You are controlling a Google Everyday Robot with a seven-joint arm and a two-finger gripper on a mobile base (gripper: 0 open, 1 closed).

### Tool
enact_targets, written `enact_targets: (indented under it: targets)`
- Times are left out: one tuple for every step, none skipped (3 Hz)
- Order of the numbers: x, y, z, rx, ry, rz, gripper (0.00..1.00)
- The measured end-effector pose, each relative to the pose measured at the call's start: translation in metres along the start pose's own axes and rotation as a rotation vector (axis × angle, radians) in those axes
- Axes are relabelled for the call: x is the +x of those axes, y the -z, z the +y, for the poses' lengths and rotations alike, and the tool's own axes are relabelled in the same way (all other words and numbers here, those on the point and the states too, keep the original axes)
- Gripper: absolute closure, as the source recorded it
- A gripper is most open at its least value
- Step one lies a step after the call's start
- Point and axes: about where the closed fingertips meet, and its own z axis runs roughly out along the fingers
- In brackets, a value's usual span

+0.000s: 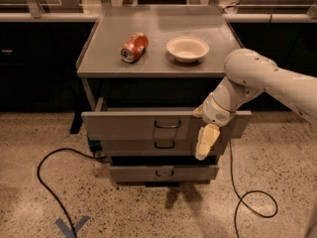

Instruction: Close top drawer

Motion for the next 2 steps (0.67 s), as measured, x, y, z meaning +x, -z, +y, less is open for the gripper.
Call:
enact_targets:
  targets:
    - [-0.0005,0.0002,-0.0003,0.001,0.001,-0.001,0.00]
    - [0.0057,-0.0044,0.0067,-0.007,-0.016,-0.019,0.00]
